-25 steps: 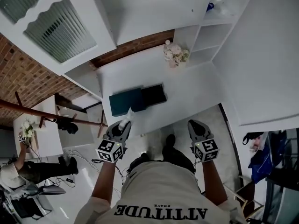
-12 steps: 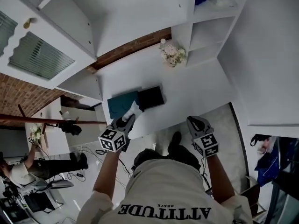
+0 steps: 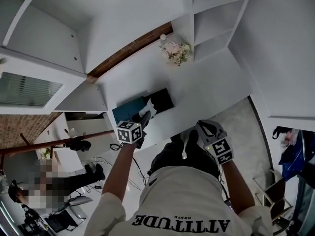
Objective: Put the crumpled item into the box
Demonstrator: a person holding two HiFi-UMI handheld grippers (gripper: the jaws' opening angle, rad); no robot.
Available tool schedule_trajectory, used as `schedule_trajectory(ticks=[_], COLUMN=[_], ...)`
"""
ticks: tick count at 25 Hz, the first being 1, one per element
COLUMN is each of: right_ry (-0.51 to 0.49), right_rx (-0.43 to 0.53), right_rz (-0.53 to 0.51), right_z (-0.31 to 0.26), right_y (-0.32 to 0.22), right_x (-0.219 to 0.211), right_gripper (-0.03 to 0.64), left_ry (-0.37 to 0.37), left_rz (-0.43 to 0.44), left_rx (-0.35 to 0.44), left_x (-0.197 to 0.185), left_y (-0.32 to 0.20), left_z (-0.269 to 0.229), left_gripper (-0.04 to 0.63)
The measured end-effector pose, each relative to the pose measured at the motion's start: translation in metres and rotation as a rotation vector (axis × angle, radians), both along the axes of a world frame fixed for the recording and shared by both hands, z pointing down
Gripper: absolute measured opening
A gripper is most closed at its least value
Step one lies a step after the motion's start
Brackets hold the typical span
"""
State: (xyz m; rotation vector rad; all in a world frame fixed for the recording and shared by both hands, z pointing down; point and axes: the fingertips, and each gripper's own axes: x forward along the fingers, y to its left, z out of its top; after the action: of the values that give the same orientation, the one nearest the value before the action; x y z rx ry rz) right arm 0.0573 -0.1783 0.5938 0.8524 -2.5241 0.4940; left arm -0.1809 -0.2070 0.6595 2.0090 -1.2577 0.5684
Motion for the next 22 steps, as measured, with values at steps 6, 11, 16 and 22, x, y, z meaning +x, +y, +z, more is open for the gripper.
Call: schedule_trajectory(ticks=[6,11,16,22], right_ry=[0.029,0.033,0.040,0.056], right_rx=[-0.026,-0.053,-0.086,-0.096], right_rz=[0.091,0.161,0.215,0.268], right_z=[0.006,0.008,0.013,0.016], right_y=[-0.003,-0.007,-0.010,-0.015], right_x=[0.002,0.000,0.002,0.008], right_gripper=[0.035,0.035,0.035,0.035], left_ry=[0.089,0.113,0.089,0.145], left_rz=[-0.050,-0.036,0.007,-0.024], left_rx=[-0.165,-0.277,-0.385,-0.492], left_x=[-0.003,0.003,0.010,0.018], left_y=[-0.024,-0.040,-0.049,-0.063], left_z=[0.059,0.093,0.120,0.143], left_gripper=[0.074,0.074,0.074,0.074])
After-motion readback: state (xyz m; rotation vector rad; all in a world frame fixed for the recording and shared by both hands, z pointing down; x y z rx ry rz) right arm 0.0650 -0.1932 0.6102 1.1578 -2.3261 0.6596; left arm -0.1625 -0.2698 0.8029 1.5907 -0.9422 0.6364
